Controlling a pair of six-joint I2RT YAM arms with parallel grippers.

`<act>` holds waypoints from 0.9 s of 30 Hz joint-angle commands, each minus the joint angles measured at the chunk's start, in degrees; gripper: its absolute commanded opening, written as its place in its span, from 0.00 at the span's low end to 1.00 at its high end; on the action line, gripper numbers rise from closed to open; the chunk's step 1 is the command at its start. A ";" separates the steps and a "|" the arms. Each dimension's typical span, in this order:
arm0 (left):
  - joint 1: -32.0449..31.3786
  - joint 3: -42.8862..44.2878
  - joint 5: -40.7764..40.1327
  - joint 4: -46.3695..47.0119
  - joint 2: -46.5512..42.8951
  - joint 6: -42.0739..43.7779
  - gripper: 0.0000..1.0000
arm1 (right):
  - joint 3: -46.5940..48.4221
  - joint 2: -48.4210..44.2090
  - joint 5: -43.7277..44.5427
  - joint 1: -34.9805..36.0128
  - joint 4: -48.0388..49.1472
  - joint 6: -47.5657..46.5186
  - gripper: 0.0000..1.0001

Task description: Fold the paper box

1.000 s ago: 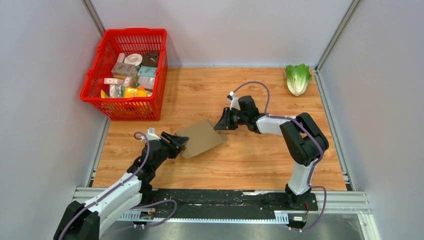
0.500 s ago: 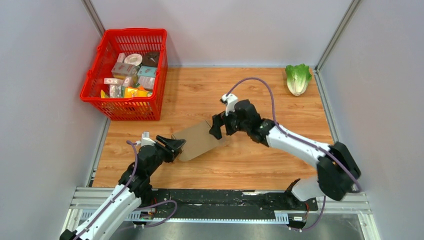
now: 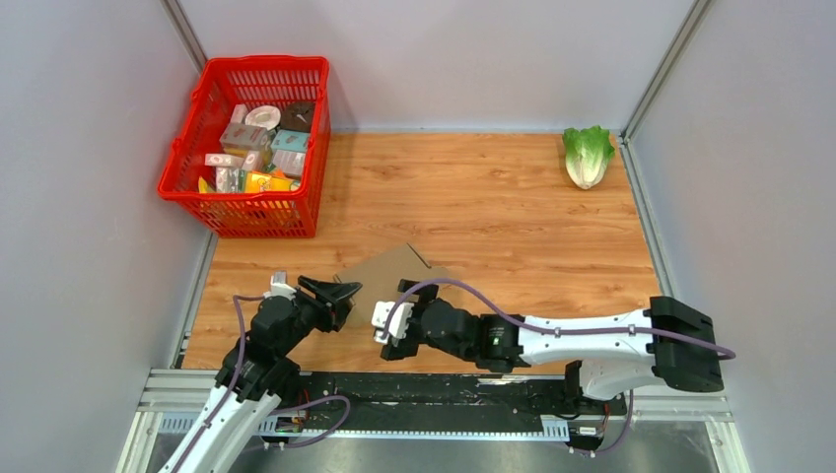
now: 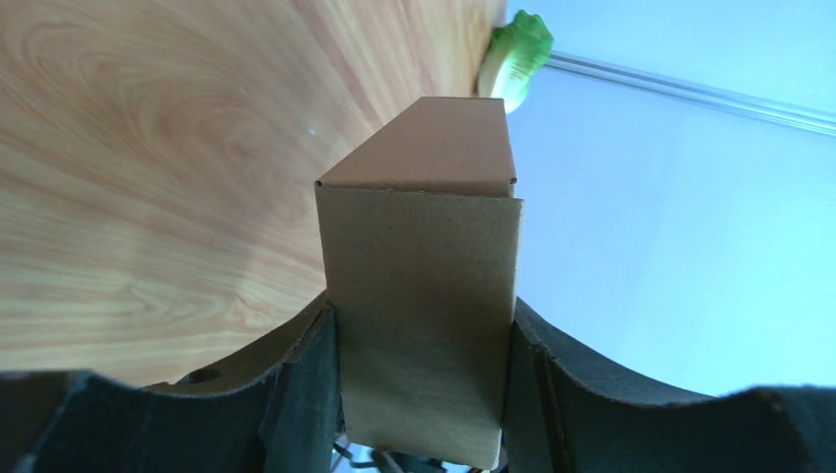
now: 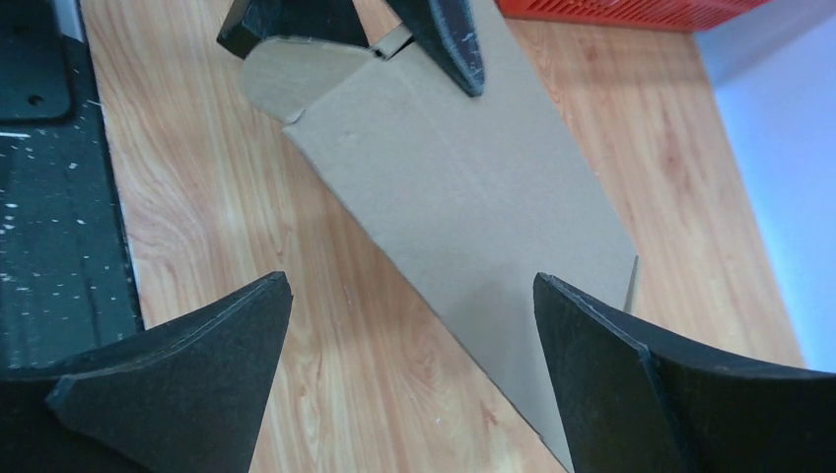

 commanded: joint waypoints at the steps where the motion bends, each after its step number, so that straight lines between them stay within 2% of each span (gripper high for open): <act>1: 0.26 3.54 2.49 -5.72 -3.29 -4.37 0.30 | -1.25 3.34 10.92 3.30 10.78 -10.66 1.00; 8: 0.26 6.25 4.16 -8.80 -3.57 -4.29 0.30 | -3.18 9.05 17.78 5.33 27.21 -21.20 1.00; 17: 0.26 7.75 5.30 -10.47 -3.56 -4.03 0.30 | -4.76 15.39 19.89 7.35 38.83 -27.45 0.92; 22: 0.26 8.72 4.87 -11.96 -3.74 -2.97 0.31 | -5.12 16.18 20.78 7.70 40.69 -28.60 0.80; 25: 0.26 9.51 4.34 -12.75 -3.91 -2.53 0.35 | -5.12 16.01 19.99 7.79 39.98 -27.90 0.69; 27: 0.26 10.04 3.90 -13.46 -4.18 -2.36 0.41 | -4.94 16.18 19.72 7.97 39.72 -27.72 0.63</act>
